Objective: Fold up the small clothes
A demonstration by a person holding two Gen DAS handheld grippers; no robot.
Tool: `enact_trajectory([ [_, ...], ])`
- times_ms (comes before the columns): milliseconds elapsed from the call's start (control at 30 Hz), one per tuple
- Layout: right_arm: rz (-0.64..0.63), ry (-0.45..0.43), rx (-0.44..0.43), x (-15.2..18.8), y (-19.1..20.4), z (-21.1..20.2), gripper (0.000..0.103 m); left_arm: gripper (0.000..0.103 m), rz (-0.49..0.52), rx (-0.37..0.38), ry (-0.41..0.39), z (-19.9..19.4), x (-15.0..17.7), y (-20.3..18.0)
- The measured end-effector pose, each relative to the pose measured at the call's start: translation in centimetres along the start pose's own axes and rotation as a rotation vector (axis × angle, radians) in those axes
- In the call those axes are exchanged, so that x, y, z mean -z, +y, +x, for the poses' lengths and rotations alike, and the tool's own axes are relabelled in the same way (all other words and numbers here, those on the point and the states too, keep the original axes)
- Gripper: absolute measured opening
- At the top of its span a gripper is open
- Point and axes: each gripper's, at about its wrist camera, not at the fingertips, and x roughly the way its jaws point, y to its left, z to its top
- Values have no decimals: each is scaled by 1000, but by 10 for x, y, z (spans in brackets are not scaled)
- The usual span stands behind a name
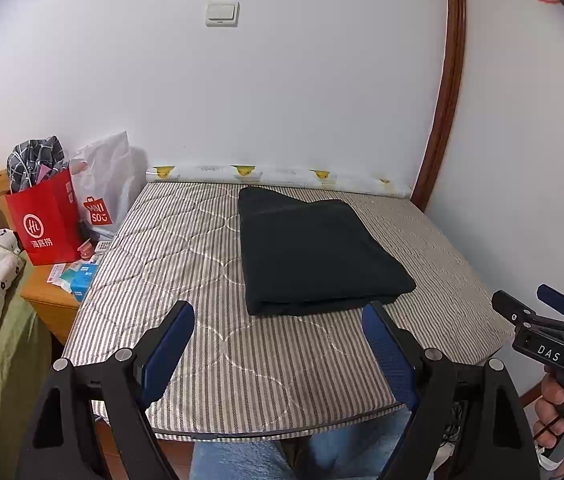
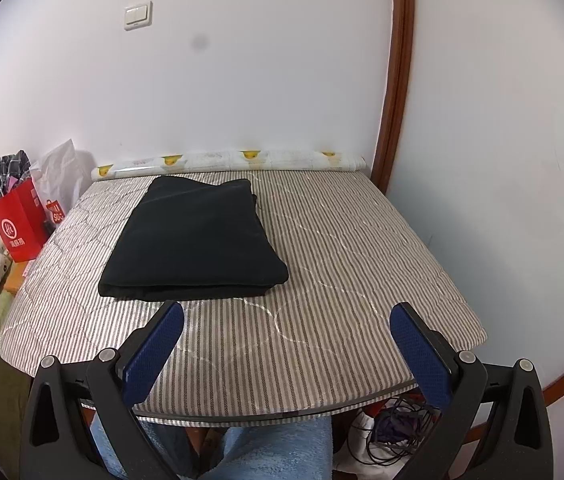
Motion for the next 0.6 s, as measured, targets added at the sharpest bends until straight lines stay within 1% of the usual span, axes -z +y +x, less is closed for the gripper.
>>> enact_trajectory([
  [600, -4, -5, -4, -1, 4, -4, 102, 85, -3, 2, -3, 0, -1, 0],
])
